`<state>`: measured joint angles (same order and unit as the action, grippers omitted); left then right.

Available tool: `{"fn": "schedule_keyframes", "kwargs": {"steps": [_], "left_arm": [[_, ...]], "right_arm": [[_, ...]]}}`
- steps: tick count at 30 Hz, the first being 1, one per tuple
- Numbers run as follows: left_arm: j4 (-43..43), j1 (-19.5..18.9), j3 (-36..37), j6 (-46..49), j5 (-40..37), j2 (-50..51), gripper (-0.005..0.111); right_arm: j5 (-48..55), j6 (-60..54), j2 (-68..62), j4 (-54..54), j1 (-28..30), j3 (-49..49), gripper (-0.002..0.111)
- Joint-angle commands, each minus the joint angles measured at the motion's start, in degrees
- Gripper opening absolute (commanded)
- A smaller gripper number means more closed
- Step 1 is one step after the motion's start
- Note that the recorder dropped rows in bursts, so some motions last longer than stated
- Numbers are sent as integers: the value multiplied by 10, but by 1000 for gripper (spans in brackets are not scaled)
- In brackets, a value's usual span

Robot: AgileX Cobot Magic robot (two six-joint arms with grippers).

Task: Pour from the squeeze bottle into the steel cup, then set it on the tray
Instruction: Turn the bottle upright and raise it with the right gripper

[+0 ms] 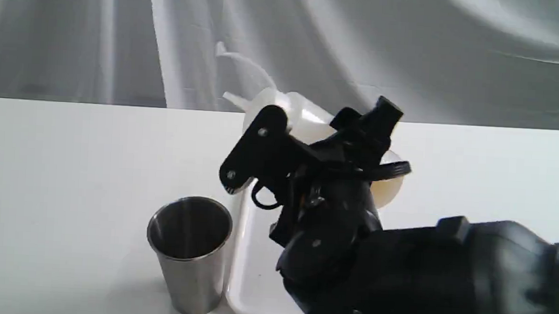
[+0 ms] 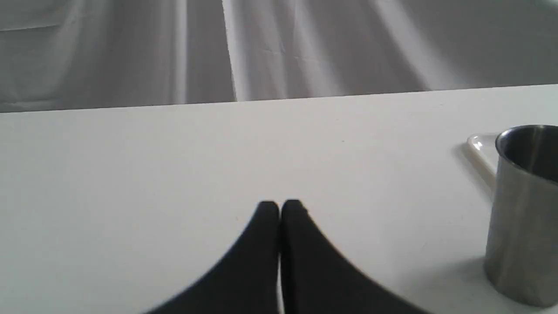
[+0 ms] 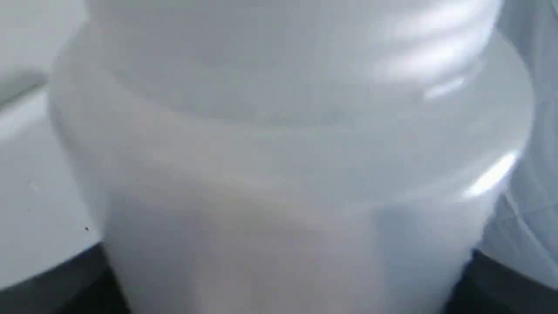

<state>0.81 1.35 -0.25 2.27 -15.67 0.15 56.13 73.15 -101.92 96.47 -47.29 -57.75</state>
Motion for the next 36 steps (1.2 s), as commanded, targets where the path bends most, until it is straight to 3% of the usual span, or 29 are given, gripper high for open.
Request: {"fn": "schedule_keyframes", "kwargs": {"steps": [1,8,20,36], "left_arm": [[1,-1,3,-1,4,-1,0],[1,-1,3,-3,4,-1,0],[1,-1,3,-2,4,-1,0],[1,-1,3,-3,4,-1,0]], "right_arm": [[15,111,46,25,0,28,0],[19,266,137,24,0,91,0],[24,282,271,-9,0,119,0],[25,282,317,-27,0,119,0]]}}
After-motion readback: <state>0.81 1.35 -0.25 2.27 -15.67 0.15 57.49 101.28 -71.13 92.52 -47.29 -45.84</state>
